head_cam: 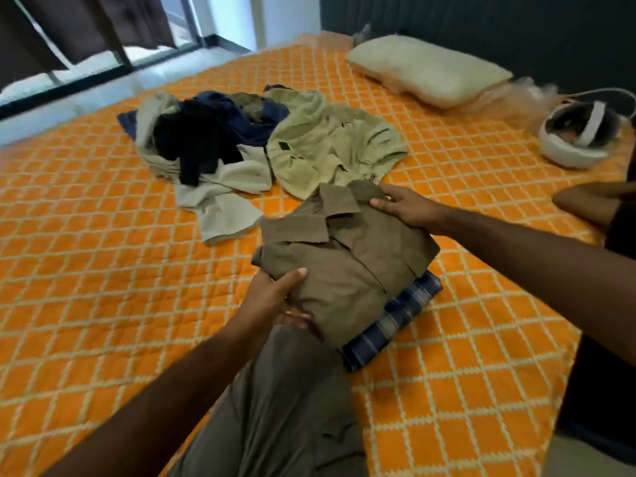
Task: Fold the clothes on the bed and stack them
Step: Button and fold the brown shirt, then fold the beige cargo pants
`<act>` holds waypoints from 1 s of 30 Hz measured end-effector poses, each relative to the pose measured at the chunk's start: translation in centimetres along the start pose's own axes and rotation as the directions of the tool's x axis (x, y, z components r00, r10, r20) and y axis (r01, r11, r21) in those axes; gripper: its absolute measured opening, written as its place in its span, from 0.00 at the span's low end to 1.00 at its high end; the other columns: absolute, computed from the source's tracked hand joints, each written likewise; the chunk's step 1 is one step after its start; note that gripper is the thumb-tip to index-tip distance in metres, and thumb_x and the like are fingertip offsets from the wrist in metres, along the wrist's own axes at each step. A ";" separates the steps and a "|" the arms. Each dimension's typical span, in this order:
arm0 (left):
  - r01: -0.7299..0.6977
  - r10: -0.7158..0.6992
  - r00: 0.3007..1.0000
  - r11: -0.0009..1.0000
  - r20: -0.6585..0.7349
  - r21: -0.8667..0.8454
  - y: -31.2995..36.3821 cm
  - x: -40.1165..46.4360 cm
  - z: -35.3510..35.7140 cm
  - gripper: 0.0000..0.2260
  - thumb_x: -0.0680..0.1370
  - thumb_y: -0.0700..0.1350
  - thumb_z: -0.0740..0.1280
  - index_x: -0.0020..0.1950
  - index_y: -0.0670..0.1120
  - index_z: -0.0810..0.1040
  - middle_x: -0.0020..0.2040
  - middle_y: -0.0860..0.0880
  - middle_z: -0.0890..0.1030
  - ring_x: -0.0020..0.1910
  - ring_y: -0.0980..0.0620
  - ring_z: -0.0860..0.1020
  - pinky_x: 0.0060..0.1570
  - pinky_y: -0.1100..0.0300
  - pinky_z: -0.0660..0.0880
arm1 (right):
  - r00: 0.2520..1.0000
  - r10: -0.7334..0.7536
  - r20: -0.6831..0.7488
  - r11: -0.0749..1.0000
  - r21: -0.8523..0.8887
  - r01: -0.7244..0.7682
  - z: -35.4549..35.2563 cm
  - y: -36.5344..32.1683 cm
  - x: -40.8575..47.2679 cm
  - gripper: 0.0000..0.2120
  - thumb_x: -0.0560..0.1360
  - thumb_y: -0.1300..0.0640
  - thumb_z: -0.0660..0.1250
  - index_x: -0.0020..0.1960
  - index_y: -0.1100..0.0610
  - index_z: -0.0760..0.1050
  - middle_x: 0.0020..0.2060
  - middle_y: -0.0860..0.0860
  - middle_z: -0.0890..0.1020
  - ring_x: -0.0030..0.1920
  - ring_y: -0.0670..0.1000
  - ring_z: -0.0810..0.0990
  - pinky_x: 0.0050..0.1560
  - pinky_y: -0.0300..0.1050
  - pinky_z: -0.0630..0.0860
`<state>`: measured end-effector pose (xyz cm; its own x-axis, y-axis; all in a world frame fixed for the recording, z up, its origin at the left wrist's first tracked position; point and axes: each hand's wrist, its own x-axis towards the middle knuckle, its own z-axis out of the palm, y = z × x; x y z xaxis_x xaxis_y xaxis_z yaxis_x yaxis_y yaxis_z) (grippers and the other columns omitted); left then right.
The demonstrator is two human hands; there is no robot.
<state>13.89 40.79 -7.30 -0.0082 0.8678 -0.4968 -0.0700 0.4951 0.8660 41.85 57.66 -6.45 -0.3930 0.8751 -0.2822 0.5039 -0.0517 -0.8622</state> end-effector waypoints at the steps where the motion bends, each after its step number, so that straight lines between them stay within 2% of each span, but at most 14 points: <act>1: 0.025 -0.027 0.999 0.996 0.024 0.080 -0.2 0.3 0.1 0.14 0.80 0.47 0.69 0.63 0.44 0.75 0.49 0.44 0.86 0.39 0.41 0.85 0.30 0.55 0.77 | 1.000 0.018 0.013 1.000 -0.004 -0.018 -0.6 1.1 -0.1 0.19 0.83 0.51 0.62 0.73 0.53 0.70 0.67 0.48 0.78 0.64 0.49 0.79 0.63 0.50 0.78; 3: 0.054 -0.065 0.997 0.958 0.029 0.282 -0.7 0.7 0.3 0.12 0.80 0.48 0.68 0.60 0.42 0.77 0.49 0.42 0.86 0.37 0.47 0.84 0.28 0.63 0.71 | 0.997 0.067 0.023 0.998 -0.004 -0.067 -1.1 3.7 -0.3 0.20 0.83 0.52 0.62 0.74 0.53 0.70 0.68 0.48 0.77 0.65 0.50 0.78 0.65 0.51 0.77; 5: 0.011 0.016 0.999 0.873 -0.052 0.487 -1.4 1.3 -0.5 0.15 0.79 0.52 0.69 0.58 0.42 0.76 0.46 0.46 0.83 0.37 0.53 0.80 0.30 0.63 0.70 | 0.993 0.109 0.052 0.994 -0.018 -0.108 -0.6 5.7 -0.2 0.21 0.83 0.52 0.63 0.75 0.54 0.69 0.69 0.49 0.76 0.66 0.50 0.77 0.67 0.53 0.75; 6: -0.053 0.152 0.983 0.781 -0.106 0.623 -1.7 1.8 -1.3 0.17 0.78 0.55 0.69 0.57 0.43 0.74 0.46 0.48 0.80 0.40 0.52 0.79 0.35 0.60 0.72 | 0.990 0.129 0.058 0.991 -0.036 -0.127 -0.4 6.2 0.0 0.21 0.83 0.51 0.62 0.75 0.54 0.68 0.69 0.50 0.76 0.66 0.51 0.77 0.67 0.53 0.75; 7: -0.142 0.341 0.934 0.631 -0.108 0.763 -2.2 2.3 -1.8 0.19 0.77 0.59 0.69 0.56 0.45 0.73 0.46 0.48 0.77 0.44 0.49 0.78 0.40 0.54 0.72 | 0.987 0.153 0.058 0.987 -0.055 -0.150 -0.1 6.9 0.1 0.21 0.84 0.50 0.62 0.75 0.53 0.68 0.69 0.50 0.76 0.66 0.52 0.77 0.67 0.54 0.74; 9: -0.305 0.610 0.788 0.275 0.080 0.912 -2.6 3.3 -2.1 0.25 0.75 0.64 0.64 0.57 0.42 0.74 0.50 0.44 0.75 0.50 0.41 0.76 0.47 0.47 0.72 | 0.983 0.179 0.044 0.971 -0.167 -0.170 0.1 7.2 0.6 0.19 0.84 0.48 0.61 0.72 0.55 0.69 0.68 0.53 0.76 0.64 0.54 0.77 0.62 0.55 0.75; 10: -0.348 0.630 0.757 0.163 0.174 0.923 -2.7 3.4 -1.4 0.28 0.74 0.65 0.61 0.58 0.41 0.74 0.53 0.42 0.75 0.53 0.39 0.75 0.49 0.45 0.72 | 0.978 0.205 0.033 0.944 -0.272 -0.189 0.4 7.2 0.6 0.18 0.84 0.46 0.59 0.68 0.57 0.69 0.65 0.55 0.76 0.60 0.55 0.77 0.56 0.54 0.75; 11: -0.371 0.603 0.761 0.099 0.241 0.924 -2.8 3.9 -0.4 0.31 0.74 0.66 0.58 0.61 0.40 0.73 0.57 0.40 0.75 0.56 0.38 0.74 0.52 0.44 0.72 | 0.976 0.215 -0.008 0.903 -0.379 -0.202 0.4 6.7 0.8 0.18 0.84 0.44 0.58 0.65 0.57 0.67 0.62 0.56 0.76 0.56 0.55 0.76 0.49 0.51 0.72; 13: -0.371 0.481 0.825 0.065 0.297 0.926 -3.1 4.3 2.2 0.40 0.73 0.72 0.53 0.70 0.41 0.69 0.68 0.38 0.71 0.67 0.37 0.70 0.63 0.41 0.70 | 0.977 0.171 -0.128 0.853 -0.476 -0.212 1.4 6.3 0.6 0.24 0.83 0.39 0.56 0.67 0.58 0.65 0.59 0.54 0.73 0.54 0.56 0.74 0.46 0.50 0.70; 16: -0.336 0.233 0.920 0.053 0.315 0.940 -4.1 5.8 5.1 0.51 0.71 0.78 0.50 0.81 0.43 0.50 0.82 0.41 0.50 0.80 0.40 0.50 0.77 0.41 0.51 | 0.956 -0.039 -0.289 0.773 -0.615 -0.154 4.0 6.8 -0.2 0.34 0.80 0.32 0.54 0.76 0.55 0.60 0.70 0.57 0.69 0.68 0.62 0.70 0.63 0.60 0.70; 19: -0.309 0.111 0.945 -0.018 0.309 0.951 -5.6 6.9 5.4 0.54 0.68 0.79 0.50 0.81 0.46 0.36 0.81 0.43 0.38 0.80 0.40 0.40 0.77 0.38 0.45 | 0.959 -0.060 -0.278 0.735 -0.663 -0.146 6.5 8.0 -0.7 0.39 0.79 0.29 0.51 0.81 0.51 0.51 0.77 0.56 0.62 0.73 0.63 0.65 0.68 0.64 0.65; 22: -0.315 0.071 0.945 -0.077 0.320 0.946 -6.8 7.7 4.9 0.56 0.64 0.82 0.46 0.80 0.47 0.32 0.81 0.44 0.34 0.80 0.40 0.39 0.76 0.36 0.46 | 0.964 0.027 -0.263 0.732 -0.652 -0.198 7.5 9.7 -0.3 0.40 0.79 0.29 0.49 0.83 0.51 0.45 0.80 0.56 0.56 0.76 0.63 0.61 0.72 0.64 0.62; 25: -0.315 -0.012 0.949 -0.066 0.315 0.947 -7.1 8.5 5.2 0.56 0.66 0.81 0.49 0.79 0.48 0.30 0.79 0.44 0.30 0.79 0.41 0.36 0.76 0.35 0.43 | 0.959 0.038 -0.281 0.726 -0.651 -0.220 8.4 11.2 -0.1 0.40 0.79 0.28 0.46 0.83 0.51 0.43 0.81 0.56 0.53 0.78 0.62 0.59 0.73 0.63 0.61; 30: -0.269 -0.140 0.954 -0.019 0.264 0.963 -7.0 9.6 5.8 0.58 0.66 0.81 0.55 0.77 0.50 0.26 0.76 0.47 0.24 0.77 0.43 0.29 0.75 0.35 0.38 | 0.948 0.002 -0.317 0.693 -0.683 -0.230 9.1 11.6 0.0 0.41 0.79 0.28 0.44 0.83 0.52 0.44 0.81 0.58 0.55 0.76 0.63 0.62 0.71 0.63 0.63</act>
<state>20.11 45.91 -17.84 0.2652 0.7700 -0.5803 0.9641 -0.2026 0.1717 40.70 52.72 -20.33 -0.1279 0.9824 -0.1362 0.9651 0.0917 -0.2453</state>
